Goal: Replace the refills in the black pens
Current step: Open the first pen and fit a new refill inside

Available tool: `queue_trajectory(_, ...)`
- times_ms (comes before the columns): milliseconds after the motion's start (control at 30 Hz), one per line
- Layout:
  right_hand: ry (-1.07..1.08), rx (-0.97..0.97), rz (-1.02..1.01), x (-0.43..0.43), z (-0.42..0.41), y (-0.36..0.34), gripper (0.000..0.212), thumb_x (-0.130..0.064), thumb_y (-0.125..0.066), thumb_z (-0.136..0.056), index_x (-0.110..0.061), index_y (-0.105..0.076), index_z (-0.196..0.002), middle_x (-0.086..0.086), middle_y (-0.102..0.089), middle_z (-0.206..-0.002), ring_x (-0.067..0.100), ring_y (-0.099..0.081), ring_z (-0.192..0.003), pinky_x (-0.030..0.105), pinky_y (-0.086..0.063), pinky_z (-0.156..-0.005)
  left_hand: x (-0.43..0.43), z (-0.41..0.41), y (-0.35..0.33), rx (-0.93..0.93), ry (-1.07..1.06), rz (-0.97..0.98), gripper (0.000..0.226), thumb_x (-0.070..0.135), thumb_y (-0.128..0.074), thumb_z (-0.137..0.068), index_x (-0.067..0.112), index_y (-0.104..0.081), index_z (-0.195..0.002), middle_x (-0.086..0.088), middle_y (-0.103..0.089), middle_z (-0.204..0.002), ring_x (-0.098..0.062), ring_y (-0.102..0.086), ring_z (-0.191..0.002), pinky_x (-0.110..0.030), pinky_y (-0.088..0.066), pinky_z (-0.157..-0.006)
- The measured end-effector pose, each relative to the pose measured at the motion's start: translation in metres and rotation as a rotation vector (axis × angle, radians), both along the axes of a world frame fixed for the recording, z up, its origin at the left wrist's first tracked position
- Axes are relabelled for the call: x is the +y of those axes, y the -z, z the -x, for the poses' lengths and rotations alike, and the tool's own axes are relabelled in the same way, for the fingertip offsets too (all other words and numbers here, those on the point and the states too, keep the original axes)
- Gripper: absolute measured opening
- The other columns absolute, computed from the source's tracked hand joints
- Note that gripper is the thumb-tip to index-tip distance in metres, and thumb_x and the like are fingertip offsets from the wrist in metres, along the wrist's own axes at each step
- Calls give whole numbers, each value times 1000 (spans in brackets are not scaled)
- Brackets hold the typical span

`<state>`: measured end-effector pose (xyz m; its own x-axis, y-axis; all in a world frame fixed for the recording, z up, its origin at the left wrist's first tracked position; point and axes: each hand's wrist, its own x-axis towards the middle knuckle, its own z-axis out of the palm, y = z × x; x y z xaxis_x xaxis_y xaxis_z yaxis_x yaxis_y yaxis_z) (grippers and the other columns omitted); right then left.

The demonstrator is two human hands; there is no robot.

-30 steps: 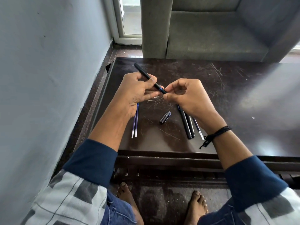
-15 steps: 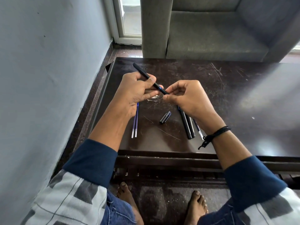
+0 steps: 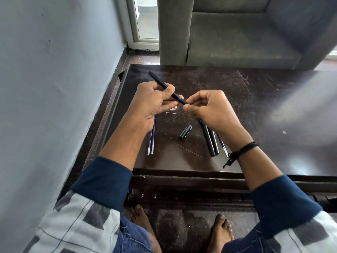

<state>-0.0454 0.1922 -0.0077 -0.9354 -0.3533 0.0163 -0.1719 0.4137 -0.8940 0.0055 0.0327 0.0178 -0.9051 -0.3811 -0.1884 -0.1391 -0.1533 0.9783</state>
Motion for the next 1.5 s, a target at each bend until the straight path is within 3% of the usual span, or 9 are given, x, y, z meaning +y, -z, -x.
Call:
queue_trajectory(267, 1, 34, 3, -1, -2, 1, 16, -20, -87, -78, -20, -73, -86, 4, -76, -82, 21, -74, -78, 46, -61, -82, 0, -1, -1, 11, -12, -11, 10, 4, -61, -97, -2, -63, -104, -15, -75, -85, -22, -77, -78, -26, -62, -67)
queue_trajectory(467, -22, 12, 28, -3, 0, 2, 10, -14, -75, -91, -19, -73, -82, 3, -76, -72, 15, -71, -67, 43, -62, -83, 0, 0, -1, 10, -13, -15, 11, 5, -61, -97, -2, -62, -105, -18, -75, -89, -23, -77, -78, -26, -62, -67)
queue_trajectory(533, -28, 14, 37, -2, -2, 1, 6, -19, -80, -87, -19, -74, -88, 4, -76, -76, 16, -72, -70, 39, -62, -80, 0, 0, 0, 16, -15, -18, 12, 5, -61, -97, -3, -62, -106, -18, -75, -89, -23, -77, -79, -26, -62, -68)
queue_trajectory(633, -14, 44, -9, -1, -2, 2, 19, -27, -87, -79, -23, -73, -90, 2, -75, -79, 11, -69, -71, 35, -57, -75, 1, 0, 0, 19, -17, -17, 12, 4, -60, -97, -4, -61, -107, -19, -74, -89, -23, -77, -82, -27, -62, -70)
queue_trajectory(900, -27, 19, -10, -2, 0, 4, 8, -21, -79, -87, -22, -74, -81, -2, -76, -71, 11, -71, -67, 48, -60, -85, 1, 1, 1, 14, -12, -10, 12, 5, -61, -97, -3, -61, -107, -19, -75, -90, -24, -77, -82, -28, -63, -71)
queue_trajectory(1067, 20, 52, -36, -2, 0, 5, 19, -32, -88, -77, -25, -71, -82, 0, -76, -80, 15, -72, -75, 38, -59, -76, 0, 0, 0, 15, -16, -15, 8, 5, -61, -97, -1, -62, -103, -18, -75, -88, -24, -77, -81, -26, -62, -69)
queue_trajectory(1267, -14, 38, -42, -4, -1, 4, 13, -25, -74, -91, -22, -73, -78, -3, -76, -71, 11, -71, -70, 42, -60, -80, 0, 0, 1, 14, -8, -11, 13, 5, -60, -97, -3, -61, -107, -19, -75, -91, -25, -77, -82, -29, -63, -72)
queue_trajectory(1400, 10, 55, -31, -3, -3, 2, 19, -37, -85, -80, -24, -72, -83, -2, -76, -78, 12, -71, -74, 36, -60, -77, -1, 0, 0, 15, -20, -10, 11, 4, -60, -97, -3, -62, -105, -19, -75, -90, -24, -77, -82, -27, -63, -70)
queue_trajectory(1500, 36, 79, -54, -4, -3, 4, 17, -33, -85, -80, -23, -71, -80, -4, -75, -76, 8, -66, -69, 34, -57, -73, 0, 1, 2, 11, -12, -11, 8, 5, -61, -97, -1, -62, -102, -19, -75, -90, -26, -77, -82, -29, -63, -72)
